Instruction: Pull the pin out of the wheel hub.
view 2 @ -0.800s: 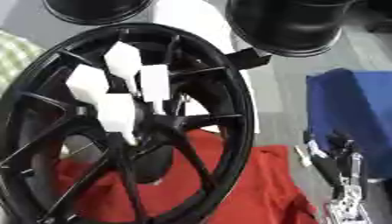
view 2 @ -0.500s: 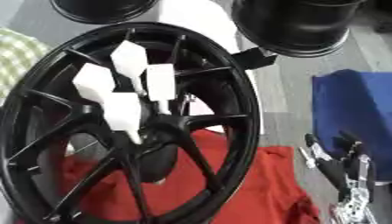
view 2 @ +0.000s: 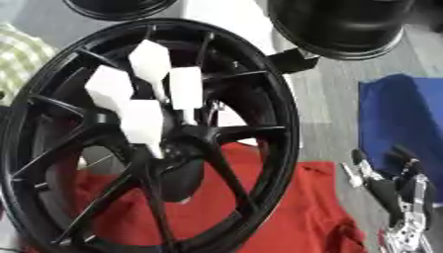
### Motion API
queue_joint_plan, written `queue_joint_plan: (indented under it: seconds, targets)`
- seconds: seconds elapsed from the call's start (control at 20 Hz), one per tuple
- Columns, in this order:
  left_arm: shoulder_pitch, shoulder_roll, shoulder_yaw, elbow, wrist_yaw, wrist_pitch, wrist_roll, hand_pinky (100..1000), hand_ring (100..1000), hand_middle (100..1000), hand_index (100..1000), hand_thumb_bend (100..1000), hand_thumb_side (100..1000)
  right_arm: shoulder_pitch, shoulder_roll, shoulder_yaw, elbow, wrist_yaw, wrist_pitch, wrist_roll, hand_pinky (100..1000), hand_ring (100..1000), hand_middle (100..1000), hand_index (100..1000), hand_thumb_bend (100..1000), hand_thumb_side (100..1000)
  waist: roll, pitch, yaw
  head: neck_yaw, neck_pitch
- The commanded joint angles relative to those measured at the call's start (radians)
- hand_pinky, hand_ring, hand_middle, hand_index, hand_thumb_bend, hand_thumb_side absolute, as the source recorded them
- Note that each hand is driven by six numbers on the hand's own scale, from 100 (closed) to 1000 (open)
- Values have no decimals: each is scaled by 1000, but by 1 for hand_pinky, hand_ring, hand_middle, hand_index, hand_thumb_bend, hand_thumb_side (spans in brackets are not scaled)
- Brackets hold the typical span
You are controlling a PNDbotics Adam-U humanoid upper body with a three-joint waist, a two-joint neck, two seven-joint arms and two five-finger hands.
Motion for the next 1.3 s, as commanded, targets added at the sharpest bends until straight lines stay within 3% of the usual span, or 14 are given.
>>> queue_joint_plan:
  seconds: [0.05, 0.2, 0.4, 0.6, 0.75, 1.0, 1.3]
  targets:
    - [-51, 84, -13, -108, 1, 3, -43, 670, 532, 491, 746, 100, 707, -1, -3, -17, -30, -27, -9, -2, 648, 790, 637, 773, 602, 268, 4, -11, 0, 5, 0]
    - [-122, 189, -41, -191, 29, 14, -115, 675, 539, 498, 751, 100, 605, 2, 1, -22, -37, -25, -11, 1, 647, 787, 633, 770, 599, 265, 8, -6, 1, -3, -6]
    - [-246, 359, -87, -264, 67, 40, -258, 682, 547, 506, 758, 100, 539, 11, 0, -28, -46, -14, -10, -6, 645, 785, 630, 769, 605, 262, 17, -4, 5, -24, -8]
    - [-361, 492, -130, -298, 142, 101, -362, 684, 551, 510, 763, 100, 506, 21, -3, -34, -52, -2, -7, -14, 644, 784, 629, 768, 604, 262, 26, -5, 10, -43, -10]
    - [-438, 580, -185, -331, 153, 157, -443, 697, 573, 532, 779, 100, 407, 28, -6, -38, -55, 4, -5, -20, 643, 783, 628, 768, 604, 263, 32, -5, 12, -60, -10]
    - [-573, 656, -303, -402, 6, 177, -729, 738, 651, 615, 812, 100, 255, 38, -13, -40, -58, 15, -3, -24, 642, 781, 626, 767, 603, 265, 42, -8, 16, -79, -6]
    - [-680, 651, -376, -441, -77, 123, -1066, 766, 701, 668, 830, 100, 325, 45, -17, -39, -58, 25, 0, -25, 642, 780, 625, 767, 603, 266, 47, -10, 20, -90, -4]
